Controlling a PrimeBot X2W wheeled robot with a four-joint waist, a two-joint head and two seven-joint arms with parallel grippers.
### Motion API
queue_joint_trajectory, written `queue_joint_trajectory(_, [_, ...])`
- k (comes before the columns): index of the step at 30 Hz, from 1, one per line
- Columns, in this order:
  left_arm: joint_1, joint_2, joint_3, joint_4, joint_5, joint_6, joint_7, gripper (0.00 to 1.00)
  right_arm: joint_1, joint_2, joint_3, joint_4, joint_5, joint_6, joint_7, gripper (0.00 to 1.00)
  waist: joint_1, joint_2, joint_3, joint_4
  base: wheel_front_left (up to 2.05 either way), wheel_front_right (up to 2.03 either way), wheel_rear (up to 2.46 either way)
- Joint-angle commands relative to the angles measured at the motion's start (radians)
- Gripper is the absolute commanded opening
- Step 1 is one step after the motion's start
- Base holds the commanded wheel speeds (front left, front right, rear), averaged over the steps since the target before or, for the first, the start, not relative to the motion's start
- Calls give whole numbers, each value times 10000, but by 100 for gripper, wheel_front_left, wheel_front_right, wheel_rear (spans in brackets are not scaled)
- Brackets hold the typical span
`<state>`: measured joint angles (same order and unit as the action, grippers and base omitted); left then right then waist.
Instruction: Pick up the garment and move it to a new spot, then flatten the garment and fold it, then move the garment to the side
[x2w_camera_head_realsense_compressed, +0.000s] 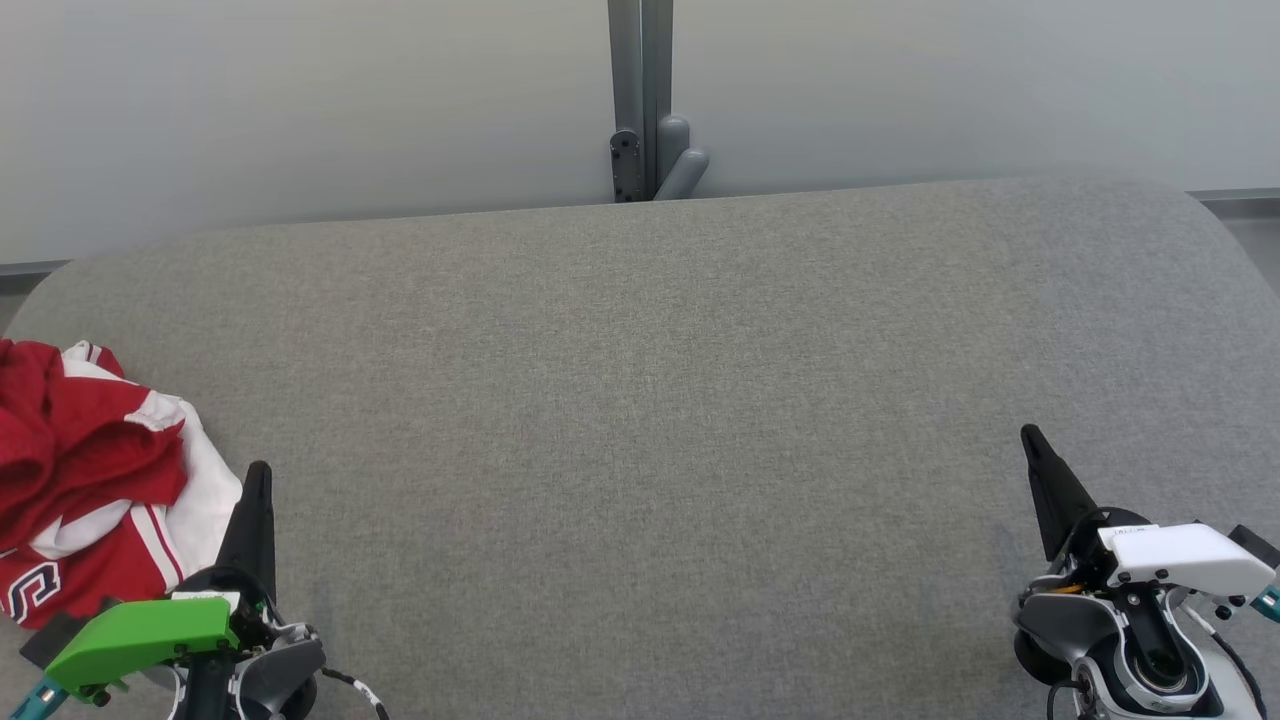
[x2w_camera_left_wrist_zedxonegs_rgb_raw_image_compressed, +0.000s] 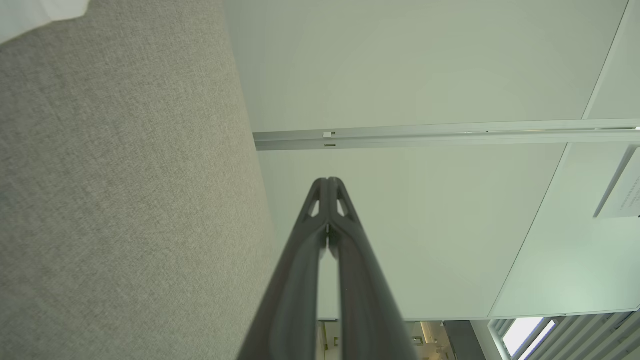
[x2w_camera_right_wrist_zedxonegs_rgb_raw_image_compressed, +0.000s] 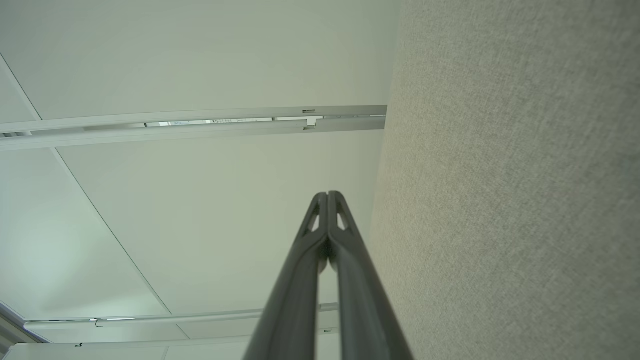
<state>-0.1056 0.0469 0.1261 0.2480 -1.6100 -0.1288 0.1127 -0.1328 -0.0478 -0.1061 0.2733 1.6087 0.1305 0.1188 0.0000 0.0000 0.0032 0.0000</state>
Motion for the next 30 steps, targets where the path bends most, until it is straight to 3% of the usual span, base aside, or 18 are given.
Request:
queue_joint_trajectory(1, [-129,69,6,-28,-25,-52,-13,0,-86,-49,-3,-31,48,4,11,0,0,0,0,0,0,0,0])
queue_joint_trajectory(18, [-129,68,6,-28,-25,-52,-13,0,-86,-50,-3,-31,48,4,11,0,0,0,0,0,0,0,0])
queue_joint_trajectory(19, [1,2,1,0,1,0,-3,100,0,0,1,-2,-3,0,-1,100,0,0,0,0,0,0,0])
queue_joint_trajectory(30, [133,20,-138,282,686,18,-393,100,160,-111,312,156,-536,-1,-398,100,0,0,21,6,0,0,0])
